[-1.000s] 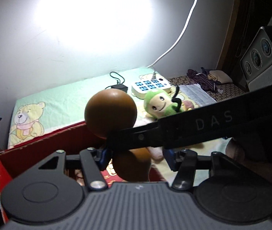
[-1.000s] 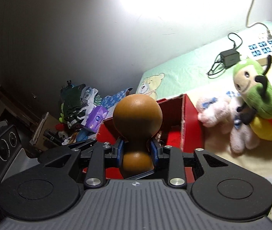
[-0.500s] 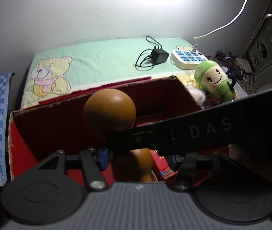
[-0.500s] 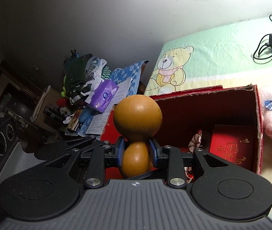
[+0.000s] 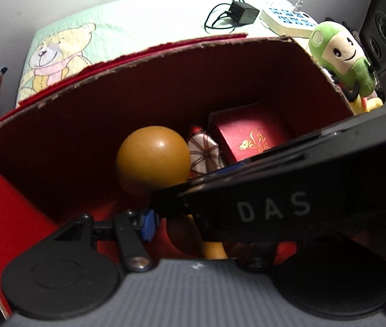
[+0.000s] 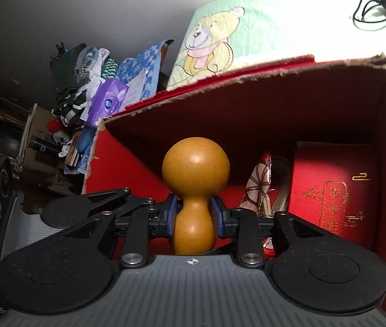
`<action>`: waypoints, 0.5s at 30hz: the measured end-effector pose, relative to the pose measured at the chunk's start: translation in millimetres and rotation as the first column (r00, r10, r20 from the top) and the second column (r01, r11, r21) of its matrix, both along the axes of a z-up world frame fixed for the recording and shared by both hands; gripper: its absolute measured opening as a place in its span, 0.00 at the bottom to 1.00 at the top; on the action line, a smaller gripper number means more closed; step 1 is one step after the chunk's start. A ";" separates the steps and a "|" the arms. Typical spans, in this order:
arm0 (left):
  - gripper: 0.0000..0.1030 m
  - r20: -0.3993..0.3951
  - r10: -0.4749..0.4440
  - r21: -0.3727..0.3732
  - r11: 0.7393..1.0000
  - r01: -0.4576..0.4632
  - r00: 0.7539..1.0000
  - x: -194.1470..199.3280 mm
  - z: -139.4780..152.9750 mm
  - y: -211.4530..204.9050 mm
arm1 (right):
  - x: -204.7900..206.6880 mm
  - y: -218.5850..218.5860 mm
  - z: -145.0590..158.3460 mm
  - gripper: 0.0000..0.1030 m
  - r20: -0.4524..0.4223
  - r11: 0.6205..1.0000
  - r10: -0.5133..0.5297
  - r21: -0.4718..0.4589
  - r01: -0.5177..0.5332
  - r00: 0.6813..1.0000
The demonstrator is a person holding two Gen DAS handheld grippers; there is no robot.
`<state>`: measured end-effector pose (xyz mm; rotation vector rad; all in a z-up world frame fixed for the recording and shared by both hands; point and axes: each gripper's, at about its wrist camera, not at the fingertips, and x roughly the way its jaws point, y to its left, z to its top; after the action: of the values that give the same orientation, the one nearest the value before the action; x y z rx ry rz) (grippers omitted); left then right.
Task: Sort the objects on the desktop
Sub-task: 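Carry the gourd over the red cardboard box with the right gripper, then lower the gourd into the box beside the doll and open the right gripper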
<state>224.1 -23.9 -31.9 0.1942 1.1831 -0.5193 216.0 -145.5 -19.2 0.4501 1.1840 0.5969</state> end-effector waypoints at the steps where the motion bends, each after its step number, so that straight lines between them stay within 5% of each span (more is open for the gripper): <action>1: 0.57 -0.011 -0.001 0.005 1.000 0.001 1.000 1.2 -1.8 0.0 | 0.6 -0.3 -2.6 0.31 -0.011 1.000 -0.003 -0.002 0.003 1.000; 15: 0.65 -0.057 0.019 0.024 1.000 -0.018 0.998 1.7 -5.0 5.1 | -3.9 -2.5 -15.0 0.31 -0.067 0.997 -0.057 -0.052 0.053 0.996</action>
<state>225.8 -18.7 -36.9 0.1893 1.2465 -0.4978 212.1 -148.0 -34.1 0.4620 1.2449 0.5067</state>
